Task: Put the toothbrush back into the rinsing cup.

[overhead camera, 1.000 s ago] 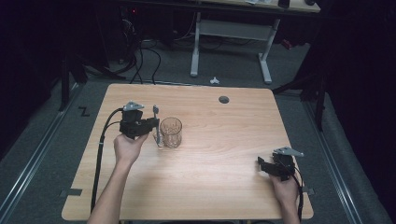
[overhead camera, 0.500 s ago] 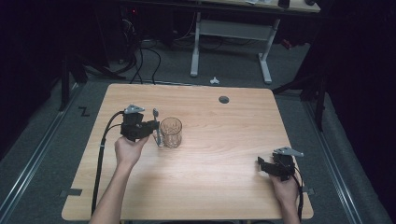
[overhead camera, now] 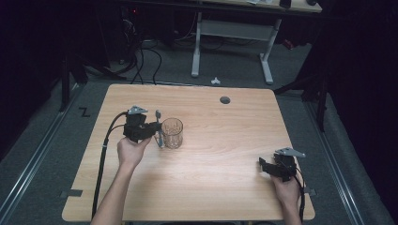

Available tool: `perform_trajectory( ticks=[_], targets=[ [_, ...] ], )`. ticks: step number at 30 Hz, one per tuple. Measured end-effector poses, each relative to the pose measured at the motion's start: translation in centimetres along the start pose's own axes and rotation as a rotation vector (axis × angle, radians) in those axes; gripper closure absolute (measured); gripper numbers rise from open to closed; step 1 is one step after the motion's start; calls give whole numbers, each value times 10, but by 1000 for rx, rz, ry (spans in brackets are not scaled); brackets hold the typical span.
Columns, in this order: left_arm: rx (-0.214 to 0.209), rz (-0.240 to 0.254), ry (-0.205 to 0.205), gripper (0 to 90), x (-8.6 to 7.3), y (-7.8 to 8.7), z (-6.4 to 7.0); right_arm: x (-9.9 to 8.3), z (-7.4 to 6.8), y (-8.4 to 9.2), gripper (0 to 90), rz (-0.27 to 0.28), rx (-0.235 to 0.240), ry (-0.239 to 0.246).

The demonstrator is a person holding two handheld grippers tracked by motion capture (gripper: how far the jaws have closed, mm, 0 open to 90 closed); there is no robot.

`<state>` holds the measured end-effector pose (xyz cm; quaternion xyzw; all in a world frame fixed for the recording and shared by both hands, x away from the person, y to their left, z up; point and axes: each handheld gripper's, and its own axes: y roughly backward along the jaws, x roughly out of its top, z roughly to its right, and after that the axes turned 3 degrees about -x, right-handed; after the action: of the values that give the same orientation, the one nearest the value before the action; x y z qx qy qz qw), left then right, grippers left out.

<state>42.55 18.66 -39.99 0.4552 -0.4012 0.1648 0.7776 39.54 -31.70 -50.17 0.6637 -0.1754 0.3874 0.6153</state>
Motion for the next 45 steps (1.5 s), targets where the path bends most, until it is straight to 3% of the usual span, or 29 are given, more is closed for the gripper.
perform_trajectory(
  ticks=[20, 30, 45],
  targets=[
    [-3, -10, 13, 781, -8, -1, -4, 0, 0, 0, 309, -1, 0, -1],
    [-10, -6, 14, 712, -10, 0, -4, 0, 0, 0, 309, -1, 0, 0],
    [67, 21, -10, 510, -10, 9, 0, 0, 0, 0, 309, -1, 0, 0]
  ],
)
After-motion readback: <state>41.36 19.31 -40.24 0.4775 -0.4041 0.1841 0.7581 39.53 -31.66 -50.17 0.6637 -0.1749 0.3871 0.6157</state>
